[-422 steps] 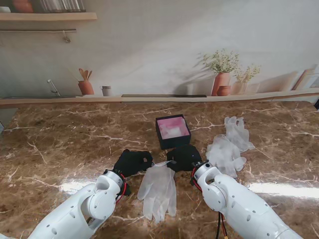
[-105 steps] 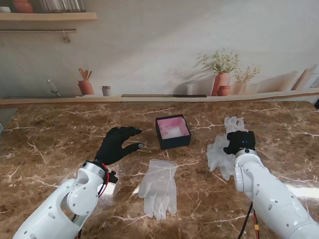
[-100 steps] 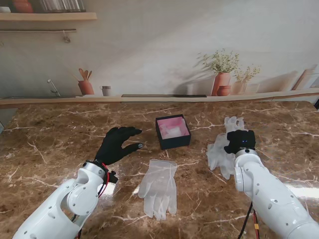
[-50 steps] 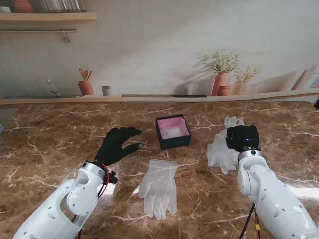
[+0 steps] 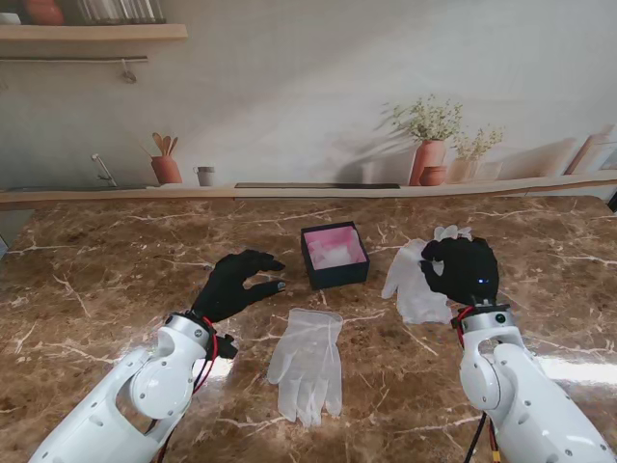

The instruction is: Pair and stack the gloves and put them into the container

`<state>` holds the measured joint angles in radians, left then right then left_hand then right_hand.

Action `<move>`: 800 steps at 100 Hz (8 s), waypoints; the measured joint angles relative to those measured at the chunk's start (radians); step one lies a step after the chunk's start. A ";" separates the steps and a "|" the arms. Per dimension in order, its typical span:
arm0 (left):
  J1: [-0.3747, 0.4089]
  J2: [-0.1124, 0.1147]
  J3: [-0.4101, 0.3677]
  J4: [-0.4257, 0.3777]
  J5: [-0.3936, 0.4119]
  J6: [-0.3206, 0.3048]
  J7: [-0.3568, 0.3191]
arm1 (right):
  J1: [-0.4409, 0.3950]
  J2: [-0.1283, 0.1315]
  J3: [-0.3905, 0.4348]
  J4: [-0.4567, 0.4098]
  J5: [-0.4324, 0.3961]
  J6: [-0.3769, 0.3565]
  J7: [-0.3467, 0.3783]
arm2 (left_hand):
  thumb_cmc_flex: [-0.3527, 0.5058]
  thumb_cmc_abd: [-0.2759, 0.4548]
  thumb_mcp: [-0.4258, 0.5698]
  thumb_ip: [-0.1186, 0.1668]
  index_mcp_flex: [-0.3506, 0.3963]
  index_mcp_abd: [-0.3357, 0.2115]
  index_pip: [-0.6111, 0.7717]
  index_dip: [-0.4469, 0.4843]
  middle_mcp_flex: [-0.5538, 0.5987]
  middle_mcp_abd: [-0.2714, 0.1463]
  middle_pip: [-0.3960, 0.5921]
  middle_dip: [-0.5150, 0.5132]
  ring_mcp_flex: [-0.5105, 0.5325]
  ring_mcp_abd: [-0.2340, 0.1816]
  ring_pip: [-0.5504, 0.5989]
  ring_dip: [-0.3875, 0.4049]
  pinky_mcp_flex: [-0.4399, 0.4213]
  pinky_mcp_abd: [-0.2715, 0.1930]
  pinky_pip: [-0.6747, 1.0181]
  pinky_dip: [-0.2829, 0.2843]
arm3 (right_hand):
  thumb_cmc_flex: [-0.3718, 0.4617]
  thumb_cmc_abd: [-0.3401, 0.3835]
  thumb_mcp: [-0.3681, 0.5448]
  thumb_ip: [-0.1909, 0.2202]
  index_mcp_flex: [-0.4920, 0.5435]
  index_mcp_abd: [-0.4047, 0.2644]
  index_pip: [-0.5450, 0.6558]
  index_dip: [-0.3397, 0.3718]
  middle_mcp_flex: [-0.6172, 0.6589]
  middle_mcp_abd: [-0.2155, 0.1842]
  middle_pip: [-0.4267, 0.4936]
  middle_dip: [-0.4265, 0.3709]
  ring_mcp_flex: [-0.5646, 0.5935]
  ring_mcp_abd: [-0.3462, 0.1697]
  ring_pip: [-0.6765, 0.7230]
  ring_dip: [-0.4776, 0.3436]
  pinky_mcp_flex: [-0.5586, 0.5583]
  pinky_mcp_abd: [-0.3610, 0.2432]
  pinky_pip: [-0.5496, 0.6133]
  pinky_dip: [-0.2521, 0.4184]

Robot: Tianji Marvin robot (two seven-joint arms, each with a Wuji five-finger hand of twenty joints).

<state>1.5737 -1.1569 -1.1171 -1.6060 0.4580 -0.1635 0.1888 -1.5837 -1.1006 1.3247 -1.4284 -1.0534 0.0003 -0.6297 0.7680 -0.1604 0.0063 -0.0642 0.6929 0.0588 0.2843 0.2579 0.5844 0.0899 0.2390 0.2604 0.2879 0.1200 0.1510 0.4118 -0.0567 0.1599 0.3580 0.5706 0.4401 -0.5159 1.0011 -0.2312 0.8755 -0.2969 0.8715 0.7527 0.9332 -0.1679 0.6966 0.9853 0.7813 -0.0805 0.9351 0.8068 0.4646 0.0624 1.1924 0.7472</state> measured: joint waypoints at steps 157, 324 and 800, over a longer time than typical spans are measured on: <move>0.004 -0.018 0.008 -0.031 0.047 -0.314 0.124 | -0.113 -0.081 -0.140 -0.239 0.502 -0.699 0.274 | -0.047 -0.409 0.744 -0.039 -0.289 -0.269 -0.114 -0.118 -0.122 -0.084 0.036 0.048 0.021 0.016 0.063 0.066 -0.017 0.008 0.021 0.121 | 0.000 -0.012 0.035 -0.019 0.023 0.022 -0.012 0.014 0.053 0.001 -0.023 0.002 0.042 -0.008 -0.037 0.000 0.025 0.035 0.011 0.000; 0.038 0.045 -0.019 -0.129 -0.161 -0.261 -0.224 | -0.175 -0.044 -0.062 -0.273 0.580 -0.429 0.402 | 0.160 -0.175 0.348 -0.098 0.040 -0.213 0.451 0.644 0.535 -0.060 0.204 0.254 0.428 0.044 0.329 0.371 0.047 0.047 0.371 0.291 | -0.156 -0.007 0.001 0.109 -0.108 0.224 -0.483 -0.190 -0.015 0.098 -0.283 -0.371 0.031 0.085 -0.355 -0.152 -0.014 0.064 -0.068 0.000; 0.376 0.120 -0.258 -0.363 -0.222 -0.239 -0.520 | -0.410 0.005 -0.116 -0.612 0.584 -0.161 0.627 | 0.139 -0.196 0.400 -0.077 0.221 -0.075 0.538 0.128 0.608 -0.025 0.308 0.383 0.527 0.099 0.480 0.500 0.052 0.109 0.432 0.253 | 0.031 -0.098 0.101 -0.005 0.114 0.174 0.099 -0.151 0.420 0.123 -0.100 -0.208 0.438 0.108 0.108 -0.011 0.434 0.053 0.430 0.028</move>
<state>1.9496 -1.0371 -1.3751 -1.9689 0.2362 -0.4029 -0.3309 -1.9936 -1.0951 1.2089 -2.0400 -0.4698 -0.1612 -0.0025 0.9071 -0.3560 0.4061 -0.1407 0.9142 -0.0163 0.8223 0.3863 1.1929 0.0652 0.5474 0.6437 0.8145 0.2194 0.6309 0.9116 -0.0049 0.2685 0.7898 0.8236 0.4714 -0.6135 1.1018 -0.2361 0.9894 -0.1229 0.9703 0.6021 1.3531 -0.0452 0.5965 0.7771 1.2197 0.0273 1.0435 0.7962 0.8982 0.1158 1.6225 0.7749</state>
